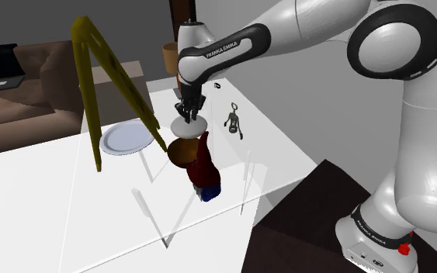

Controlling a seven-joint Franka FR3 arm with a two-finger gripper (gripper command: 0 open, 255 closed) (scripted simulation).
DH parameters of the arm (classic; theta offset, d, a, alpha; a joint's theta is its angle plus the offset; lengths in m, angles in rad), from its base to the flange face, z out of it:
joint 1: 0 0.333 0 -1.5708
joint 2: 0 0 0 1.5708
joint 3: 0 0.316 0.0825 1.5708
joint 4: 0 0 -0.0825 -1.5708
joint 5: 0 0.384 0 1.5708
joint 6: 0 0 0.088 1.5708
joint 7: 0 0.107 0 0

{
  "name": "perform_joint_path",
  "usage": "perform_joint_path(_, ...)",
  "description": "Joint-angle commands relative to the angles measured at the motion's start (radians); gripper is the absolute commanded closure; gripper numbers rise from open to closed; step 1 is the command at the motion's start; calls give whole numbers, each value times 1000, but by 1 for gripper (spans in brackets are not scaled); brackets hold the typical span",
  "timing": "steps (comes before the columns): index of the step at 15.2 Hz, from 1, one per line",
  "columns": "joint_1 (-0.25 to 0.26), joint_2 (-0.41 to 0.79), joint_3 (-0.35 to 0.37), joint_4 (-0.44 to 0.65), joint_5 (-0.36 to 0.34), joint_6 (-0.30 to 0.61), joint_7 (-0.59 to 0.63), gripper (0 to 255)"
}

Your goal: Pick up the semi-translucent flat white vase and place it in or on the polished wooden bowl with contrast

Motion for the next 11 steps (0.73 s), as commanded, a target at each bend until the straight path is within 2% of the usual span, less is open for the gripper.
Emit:
perform_joint_path(1, 32, 61, 5, 115, -15, -52, 42, 255)
perform_joint_path(11, 35, 112, 1, 56, -20, 58, 39, 255)
